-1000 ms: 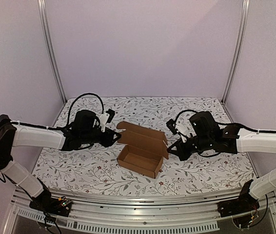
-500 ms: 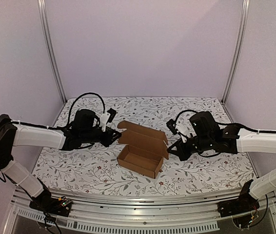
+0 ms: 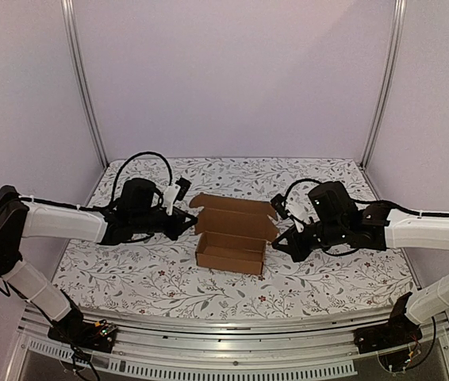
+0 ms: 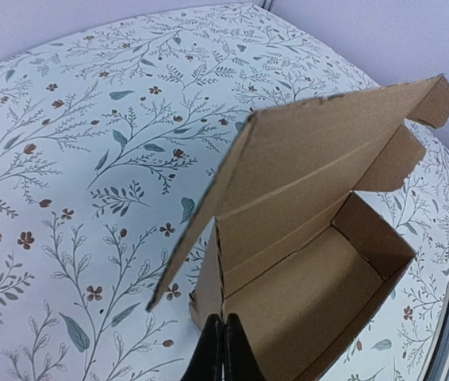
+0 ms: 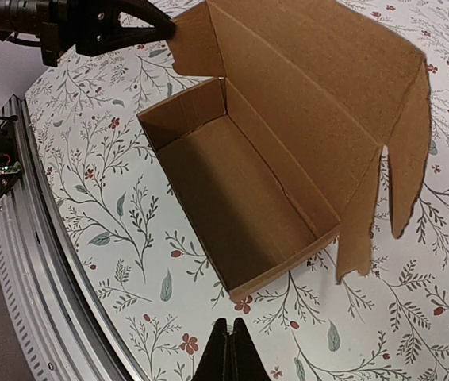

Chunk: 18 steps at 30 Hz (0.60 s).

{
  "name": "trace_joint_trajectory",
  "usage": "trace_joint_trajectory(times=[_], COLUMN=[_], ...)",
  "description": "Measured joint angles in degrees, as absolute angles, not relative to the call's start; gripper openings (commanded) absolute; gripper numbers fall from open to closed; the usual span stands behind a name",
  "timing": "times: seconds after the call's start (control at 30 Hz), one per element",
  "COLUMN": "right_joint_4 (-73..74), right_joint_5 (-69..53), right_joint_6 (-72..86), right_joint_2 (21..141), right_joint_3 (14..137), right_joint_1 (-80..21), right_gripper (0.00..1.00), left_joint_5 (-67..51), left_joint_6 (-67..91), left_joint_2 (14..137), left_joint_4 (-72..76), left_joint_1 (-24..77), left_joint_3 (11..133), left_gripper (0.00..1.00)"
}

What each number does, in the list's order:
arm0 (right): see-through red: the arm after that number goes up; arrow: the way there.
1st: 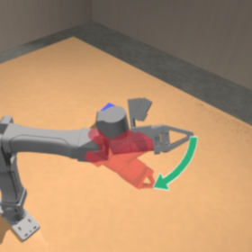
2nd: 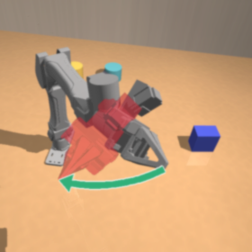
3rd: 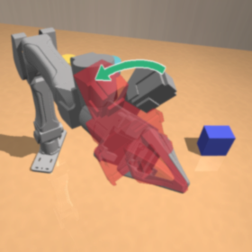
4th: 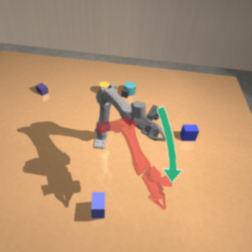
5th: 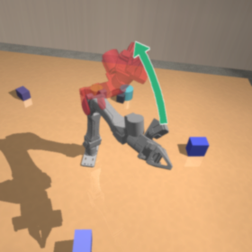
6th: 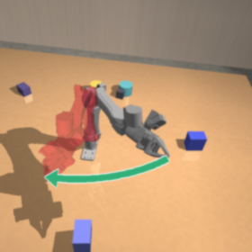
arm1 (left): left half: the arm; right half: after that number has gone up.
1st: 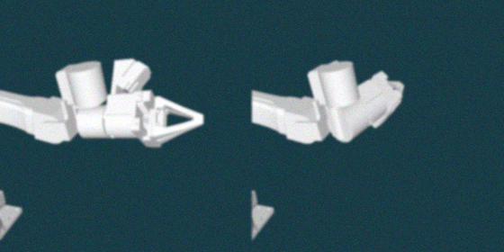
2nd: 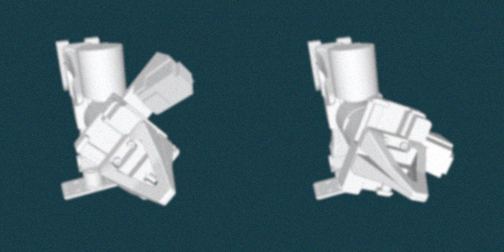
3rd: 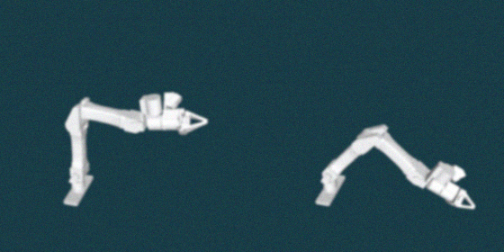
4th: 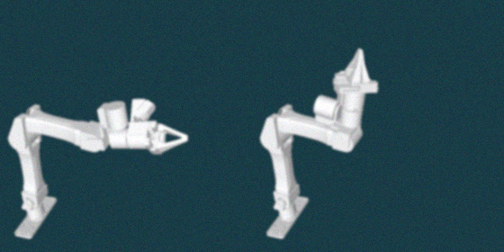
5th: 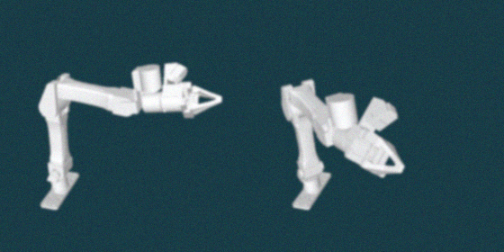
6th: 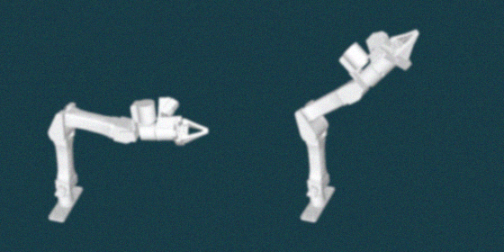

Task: Fold the paper box

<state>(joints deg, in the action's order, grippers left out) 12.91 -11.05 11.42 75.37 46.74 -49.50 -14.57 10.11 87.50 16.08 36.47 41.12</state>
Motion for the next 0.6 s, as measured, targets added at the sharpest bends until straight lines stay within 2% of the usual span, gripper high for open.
trace_joint_trajectory(times=[0.3, 0.47, 0.6], right_joint_4=[12.88, 13.04, 13.34], right_joint_5=[-8.97, -5.02, -0.82], right_joint_6=[11.46, 11.31, 8.91], right_joint_2=[75.37, 75.29, 74.70], right_joint_3=[46.76, 46.78, 46.96], right_joint_1=[-50.74, -50.96, -50.83], right_gripper=[0.02, 0.37, 0.46], left_joint_5=[-14.59, -13.37, -12.08], left_joint_6=[12.49, 13.34, 13.52], left_joint_2=[85.14, 81.62, 79.70], left_joint_4=[16.08, 15.84, 15.62], left_joint_1=[36.77, 38.22, 39.92], left_joint_3=[39.35, 36.91, 35.48], left_gripper=[0.00, 0.00, 0.00])
